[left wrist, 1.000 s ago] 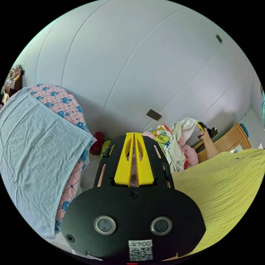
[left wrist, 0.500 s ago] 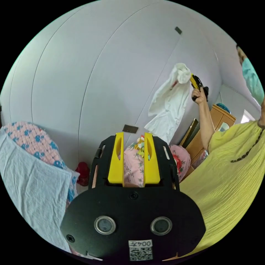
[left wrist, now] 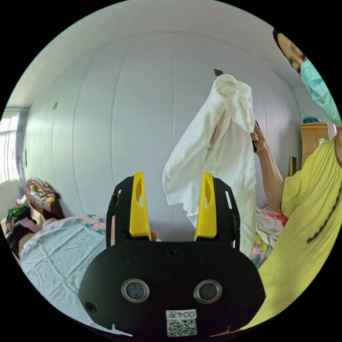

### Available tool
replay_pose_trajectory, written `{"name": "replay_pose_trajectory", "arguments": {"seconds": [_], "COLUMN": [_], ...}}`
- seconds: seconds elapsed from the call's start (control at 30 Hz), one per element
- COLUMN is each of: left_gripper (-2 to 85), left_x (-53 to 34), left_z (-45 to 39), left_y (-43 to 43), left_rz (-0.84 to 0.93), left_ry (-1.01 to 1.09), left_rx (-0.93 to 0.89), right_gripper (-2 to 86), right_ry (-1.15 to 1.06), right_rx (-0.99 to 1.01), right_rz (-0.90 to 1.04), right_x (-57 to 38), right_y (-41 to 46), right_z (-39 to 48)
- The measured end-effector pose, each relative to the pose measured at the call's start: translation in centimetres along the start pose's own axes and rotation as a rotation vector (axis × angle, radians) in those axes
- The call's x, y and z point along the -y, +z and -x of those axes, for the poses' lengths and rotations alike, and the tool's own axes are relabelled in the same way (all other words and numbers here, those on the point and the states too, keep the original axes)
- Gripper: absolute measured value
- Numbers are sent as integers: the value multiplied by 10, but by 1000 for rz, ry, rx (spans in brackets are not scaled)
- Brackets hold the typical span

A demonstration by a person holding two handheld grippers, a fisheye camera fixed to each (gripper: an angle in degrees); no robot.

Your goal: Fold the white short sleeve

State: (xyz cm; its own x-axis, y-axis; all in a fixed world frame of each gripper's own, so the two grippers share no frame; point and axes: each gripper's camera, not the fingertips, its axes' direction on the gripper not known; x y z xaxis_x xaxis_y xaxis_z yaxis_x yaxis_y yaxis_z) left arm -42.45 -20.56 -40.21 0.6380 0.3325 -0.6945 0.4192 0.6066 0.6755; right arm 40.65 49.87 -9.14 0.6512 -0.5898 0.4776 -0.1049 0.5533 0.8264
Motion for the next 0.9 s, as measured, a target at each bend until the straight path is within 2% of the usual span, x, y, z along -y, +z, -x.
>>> {"name": "replay_pose_trajectory", "arguments": {"seconds": [0.27,0.4,0.5,0.63,0.77,0.9], "left_gripper": [182,70,36,22,15,11], "left_x": [5,-15,-38,-80,-135,-203], "left_z": [124,195,262,354,423,475], "left_y": [-141,-200,-232,-274,-276,-273], "left_rz": [-39,-2,76,73,191,238], "left_ry": [125,123,-46,-349,-644,-911], "left_rx": [-7,-4,-28,-132,-169,-120], "right_gripper": [-5,-5,-3,4,28,110], "right_ry": [-47,62,187,464,666,769], "right_rx": [136,125,66,-20,-15,-94], "right_rz": [48,56,84,121,171,242], "right_x": [21,15,-5,-63,-127,-189], "right_y": [181,256,291,314,333,347], "right_z": [-19,-72,-130,-233,-314,-388]}}
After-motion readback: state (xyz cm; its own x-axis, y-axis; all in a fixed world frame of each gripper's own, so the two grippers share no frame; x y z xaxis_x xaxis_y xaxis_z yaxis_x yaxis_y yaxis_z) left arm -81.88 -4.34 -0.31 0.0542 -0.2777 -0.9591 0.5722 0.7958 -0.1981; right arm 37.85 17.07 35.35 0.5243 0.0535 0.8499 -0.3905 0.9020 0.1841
